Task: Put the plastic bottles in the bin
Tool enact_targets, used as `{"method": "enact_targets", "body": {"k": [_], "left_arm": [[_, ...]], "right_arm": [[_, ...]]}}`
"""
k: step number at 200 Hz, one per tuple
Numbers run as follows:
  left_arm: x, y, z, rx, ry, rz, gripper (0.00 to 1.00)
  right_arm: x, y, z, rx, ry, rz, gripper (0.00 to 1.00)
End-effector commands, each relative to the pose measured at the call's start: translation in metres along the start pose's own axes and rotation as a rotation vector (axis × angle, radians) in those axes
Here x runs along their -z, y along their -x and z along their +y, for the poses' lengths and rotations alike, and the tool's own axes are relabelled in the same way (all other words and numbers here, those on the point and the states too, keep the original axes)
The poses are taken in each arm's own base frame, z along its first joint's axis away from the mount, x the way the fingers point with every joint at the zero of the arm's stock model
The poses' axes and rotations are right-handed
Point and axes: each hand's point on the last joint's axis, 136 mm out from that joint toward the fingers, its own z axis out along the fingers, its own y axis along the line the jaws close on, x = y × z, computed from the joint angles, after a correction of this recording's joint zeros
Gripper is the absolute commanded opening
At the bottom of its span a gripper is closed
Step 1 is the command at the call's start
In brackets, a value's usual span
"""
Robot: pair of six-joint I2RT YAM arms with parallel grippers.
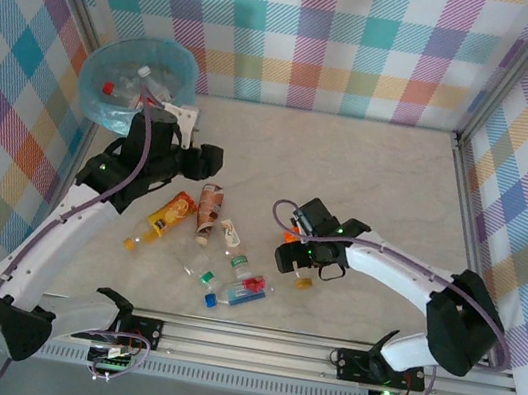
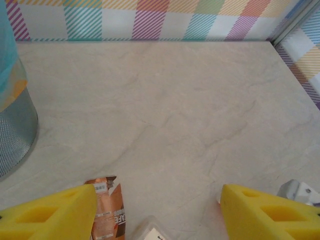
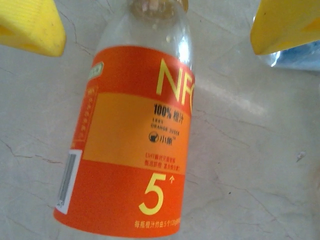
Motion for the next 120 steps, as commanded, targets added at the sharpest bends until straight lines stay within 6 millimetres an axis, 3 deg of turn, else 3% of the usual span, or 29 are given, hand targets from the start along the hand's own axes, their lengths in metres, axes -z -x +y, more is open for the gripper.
{"method": "enact_targets", "body": {"k": [1, 74, 103, 120], "left_arm": [[0.007, -0.01, -0.001, -0.011, -0.009, 0.013, 0.67], [0.011, -0.025, 0.004, -0.006, 0.001, 0.043, 0.68], [0.01, -0.025, -0.001, -0.001, -0.021, 0.05, 0.69], [0.009, -0.023, -0.007, 0.013, -0.052, 0.045, 0.76]], "right_arm": [[-0.012, 0.006, -0.004, -0.003, -0.014, -0.014, 0.9], [-0.034, 0.002, -0.011, -0.009, -0.038, 0.017, 0.64], [-0.026, 0.004, -0.013, -0.003, -0.045, -0.004, 0.56], [-0.012, 0.01, -0.013, 0.014, -0.044, -0.043, 0.55]]}}
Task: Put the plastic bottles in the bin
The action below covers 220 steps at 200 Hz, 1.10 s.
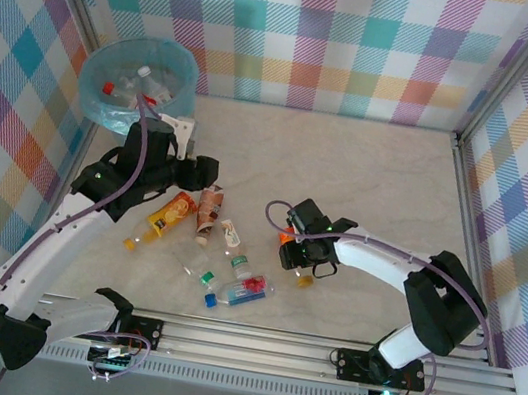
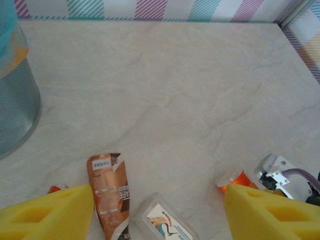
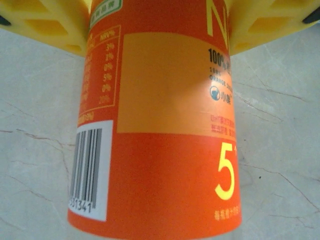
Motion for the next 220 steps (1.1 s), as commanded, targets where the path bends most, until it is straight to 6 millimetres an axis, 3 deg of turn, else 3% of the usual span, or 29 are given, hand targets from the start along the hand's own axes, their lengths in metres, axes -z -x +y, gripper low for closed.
{"method": "enact_targets", "body": {"k": [1, 22, 41, 97, 120, 166, 198, 220], "left_arm": [[0.003, 0.001, -0.012, 0.009, -0.056, -0.006, 0.77], [-0.001, 0.002, -0.02, 0.029, -0.105, 0.0, 0.8], [-0.009, 0.003, -0.031, 0.054, -0.167, 0.02, 0.81], [-0.014, 0.012, -0.094, 0.126, -0.512, 0.097, 0.88], [-0.008, 0.016, -0.11, 0.132, -0.608, 0.095, 0.89], [0.01, 0.024, -0.128, 0.113, -0.709, 0.058, 0.92], [0.018, 0.031, -0.128, 0.119, -0.71, 0.027, 0.91], [0.026, 0.049, -0.128, 0.12, -0.702, -0.067, 0.87]], "right_arm": [[0.017, 0.005, -0.005, 0.023, -0.012, -0.053, 0.55], [0.046, 0.023, 0.003, 0.057, 0.026, -0.146, 0.55], [0.081, 0.05, 0.021, 0.114, 0.111, -0.274, 0.56], [0.196, 0.13, 0.075, 0.249, 0.349, -0.676, 0.56], [0.225, 0.148, 0.089, 0.277, 0.413, -0.784, 0.56], [0.246, 0.159, 0.102, 0.319, 0.472, -0.85, 0.55], [0.251, 0.151, 0.11, 0.339, 0.537, -0.856, 0.55], [0.256, 0.143, 0.117, 0.364, 0.588, -0.86, 0.59]]}}
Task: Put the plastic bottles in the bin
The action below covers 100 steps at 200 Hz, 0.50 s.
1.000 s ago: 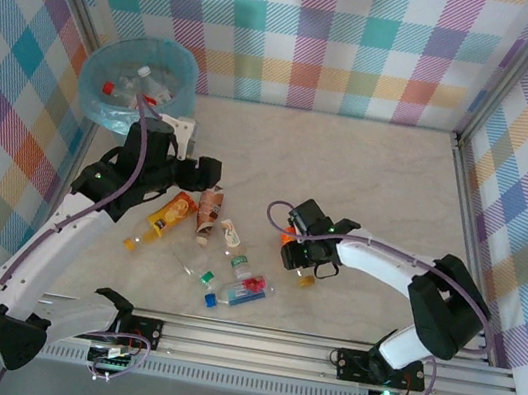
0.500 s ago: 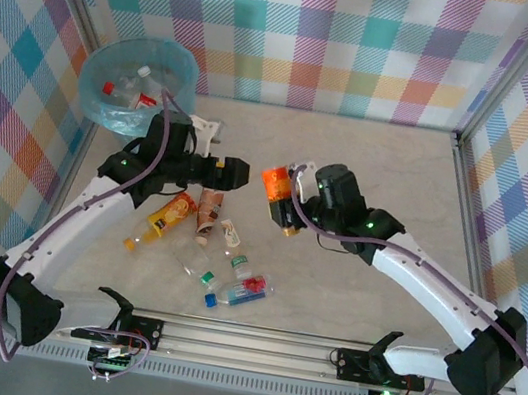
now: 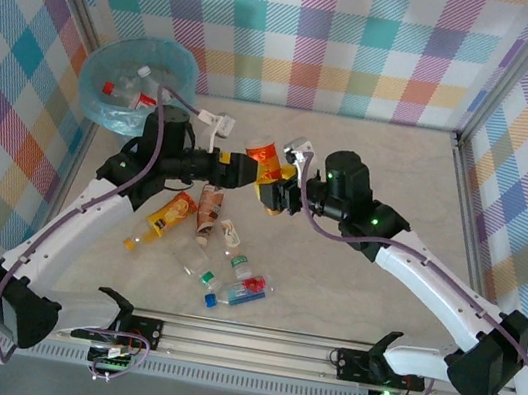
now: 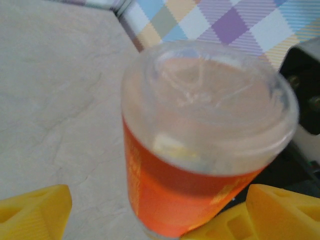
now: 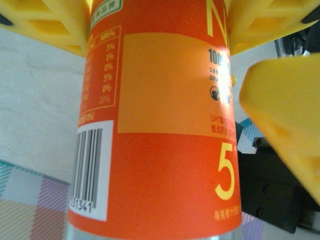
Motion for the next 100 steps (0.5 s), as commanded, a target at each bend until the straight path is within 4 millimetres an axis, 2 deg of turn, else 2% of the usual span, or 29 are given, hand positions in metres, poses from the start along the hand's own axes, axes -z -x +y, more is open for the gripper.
{"method": "enact_targets", "body": {"k": [1, 21, 60, 100], "left_arm": [[0.015, 0.025, -0.03, -0.062, -0.057, -0.116, 0.87], [0.018, 0.03, -0.034, -0.071, -0.064, -0.156, 0.83], [0.013, 0.025, -0.039, -0.062, -0.084, -0.124, 0.76], [0.02, 0.03, -0.048, -0.084, -0.087, -0.155, 0.71]], "right_arm": [[0.01, 0.014, 0.021, 0.034, 0.102, -0.068, 0.59], [0.013, 0.01, 0.035, 0.054, 0.184, -0.057, 0.51], [0.012, 0.008, 0.037, 0.044, 0.187, -0.054, 0.54], [0.016, 0.009, 0.046, 0.075, 0.233, -0.063, 0.54]]}}
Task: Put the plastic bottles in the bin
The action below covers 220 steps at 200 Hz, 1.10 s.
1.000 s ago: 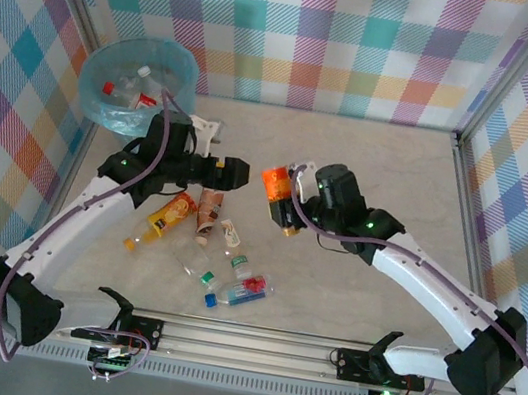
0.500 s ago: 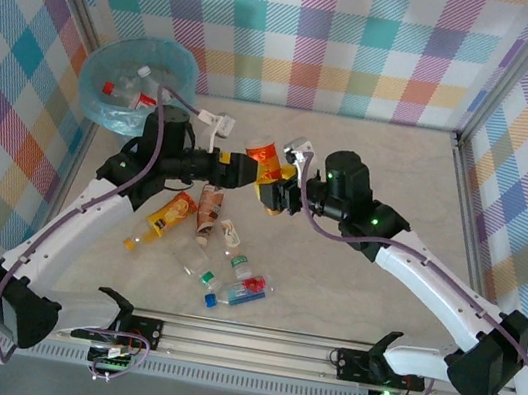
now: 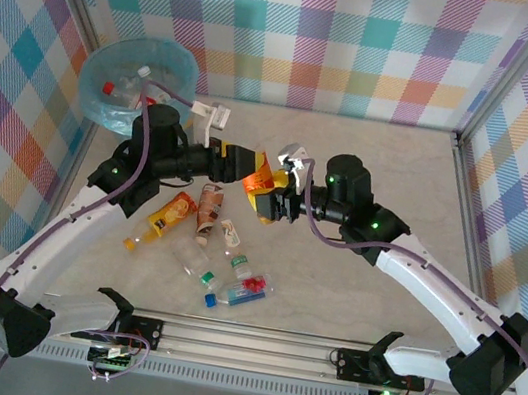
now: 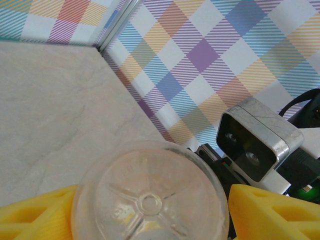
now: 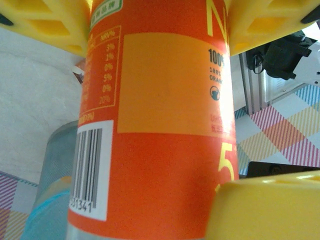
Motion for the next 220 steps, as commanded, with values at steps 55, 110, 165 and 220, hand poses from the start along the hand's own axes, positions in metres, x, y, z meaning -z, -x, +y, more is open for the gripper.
{"method": "enact_targets", "body": {"k": [55, 110, 165, 220], "left_arm": [[0.01, 0.012, -0.016, -0.053, -0.008, -0.051, 0.53], [0.02, 0.02, -0.017, -0.074, 0.029, -0.101, 0.46], [0.036, 0.035, -0.013, -0.115, 0.133, -0.168, 0.19], [0.107, 0.081, 0.031, -0.181, 0.6, -0.385, 0.0]], "right_arm": [[0.008, 0.009, 0.02, 0.066, 0.081, -0.039, 0.54], [0.009, 0.01, 0.017, 0.061, 0.057, -0.043, 0.66], [0.012, 0.021, 0.008, 0.067, -0.009, -0.08, 0.99], [0.011, 0.034, 0.005, 0.063, -0.038, -0.115, 1.0]]}}
